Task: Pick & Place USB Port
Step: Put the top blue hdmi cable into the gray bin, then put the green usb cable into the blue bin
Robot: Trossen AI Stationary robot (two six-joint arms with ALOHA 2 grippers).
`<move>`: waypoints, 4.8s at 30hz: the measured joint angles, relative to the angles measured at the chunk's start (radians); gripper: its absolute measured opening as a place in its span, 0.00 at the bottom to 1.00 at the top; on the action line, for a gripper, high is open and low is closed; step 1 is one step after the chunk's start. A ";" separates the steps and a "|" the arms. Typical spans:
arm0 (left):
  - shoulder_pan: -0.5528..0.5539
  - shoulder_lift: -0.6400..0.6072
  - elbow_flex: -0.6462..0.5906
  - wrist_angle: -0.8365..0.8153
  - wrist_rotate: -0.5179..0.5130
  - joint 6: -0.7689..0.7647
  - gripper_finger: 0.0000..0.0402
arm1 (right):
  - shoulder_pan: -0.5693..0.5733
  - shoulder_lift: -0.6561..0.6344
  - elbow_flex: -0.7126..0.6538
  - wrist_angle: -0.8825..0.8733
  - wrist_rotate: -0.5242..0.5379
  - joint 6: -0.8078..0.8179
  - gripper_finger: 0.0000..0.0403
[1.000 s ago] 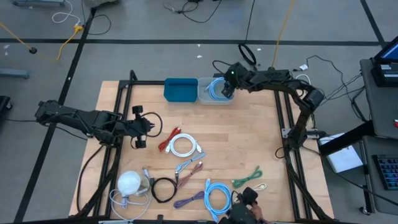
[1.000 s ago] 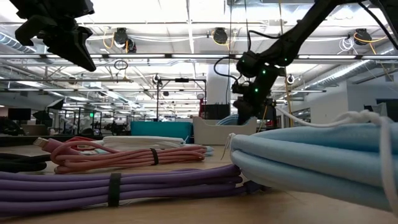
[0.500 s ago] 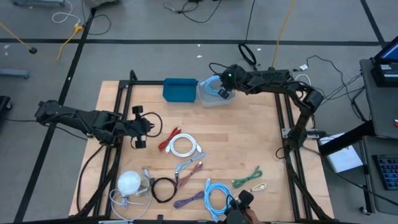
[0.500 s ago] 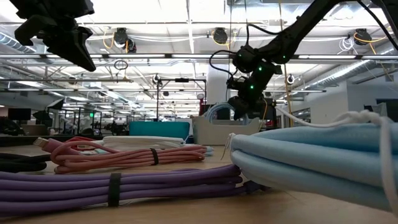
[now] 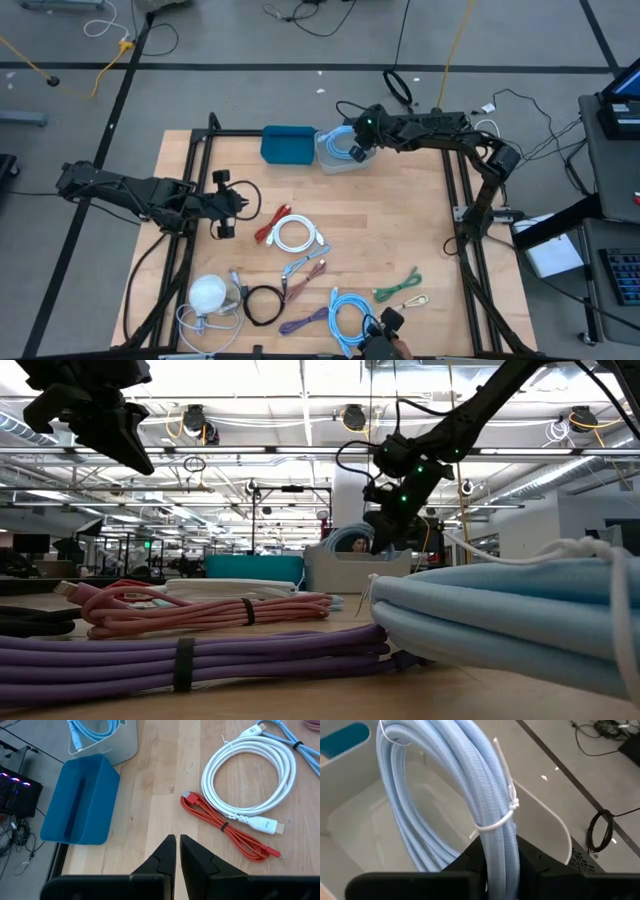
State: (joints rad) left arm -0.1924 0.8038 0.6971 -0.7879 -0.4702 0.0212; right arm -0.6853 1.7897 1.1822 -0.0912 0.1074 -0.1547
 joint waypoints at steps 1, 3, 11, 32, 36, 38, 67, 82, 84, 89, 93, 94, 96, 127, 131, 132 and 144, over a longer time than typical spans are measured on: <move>0.000 0.000 0.000 0.000 0.000 0.000 0.08 | 0.000 0.000 0.000 0.000 0.000 0.002 0.11; 0.000 0.000 0.000 0.000 0.000 0.000 0.08 | 0.000 0.000 0.000 0.005 -0.001 0.013 0.11; 0.000 0.000 0.000 0.000 0.000 0.000 0.08 | 0.002 0.000 0.000 0.009 -0.004 0.044 0.26; 0.000 0.000 0.000 -0.001 0.001 0.000 0.08 | 0.143 -0.061 -0.001 0.186 0.231 -0.004 0.44; 0.000 0.000 0.000 0.000 0.002 0.000 0.08 | 0.231 -0.134 0.000 0.175 0.144 0.023 0.43; 0.000 0.000 0.000 0.000 0.002 0.000 0.08 | 0.299 -0.174 0.000 0.140 0.126 0.046 0.43; -0.033 0.069 0.000 0.223 0.235 -0.107 0.08 | 1.048 -0.230 -0.195 -0.062 0.520 0.570 0.48; -0.069 0.392 -0.001 0.405 0.201 0.022 0.08 | 1.218 -0.229 -0.291 -0.013 -0.014 0.918 0.50; -0.061 0.416 -0.001 0.432 0.158 0.015 0.08 | 1.245 -0.229 -0.270 0.012 -0.011 0.928 0.50; -0.040 0.406 -0.001 0.487 0.147 -0.007 0.08 | 1.291 -0.229 -0.238 0.010 0.007 0.983 0.50; -0.036 0.373 -0.001 0.470 0.145 -0.024 0.08 | 1.323 -0.229 -0.238 -0.124 0.060 1.089 0.50; -0.036 0.367 -0.001 0.460 0.146 -0.025 0.08 | 1.328 -0.229 -0.238 -0.184 0.076 1.123 0.50; -0.038 0.357 -0.001 0.450 0.147 -0.027 0.08 | 1.339 -0.229 -0.238 -0.304 0.098 1.183 0.50; -0.038 0.352 -0.001 0.395 0.155 -0.034 0.08 | 1.447 -0.232 -0.346 -0.557 0.059 1.373 0.50; -0.038 0.352 -0.001 0.391 0.155 -0.035 0.08 | 1.447 -0.233 -0.372 -0.525 0.055 1.370 0.48; -0.038 0.352 -0.001 0.391 0.155 -0.035 0.08 | 1.447 -0.232 -0.375 -0.523 0.053 1.373 0.47; -0.038 0.352 -0.001 0.387 0.155 -0.039 0.08 | 1.446 -0.230 -0.380 -0.516 0.049 1.377 0.03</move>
State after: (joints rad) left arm -0.2302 1.1561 0.6960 -0.4013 -0.3149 -0.0182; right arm 0.7604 1.5600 0.8021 -0.6073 0.1559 1.2226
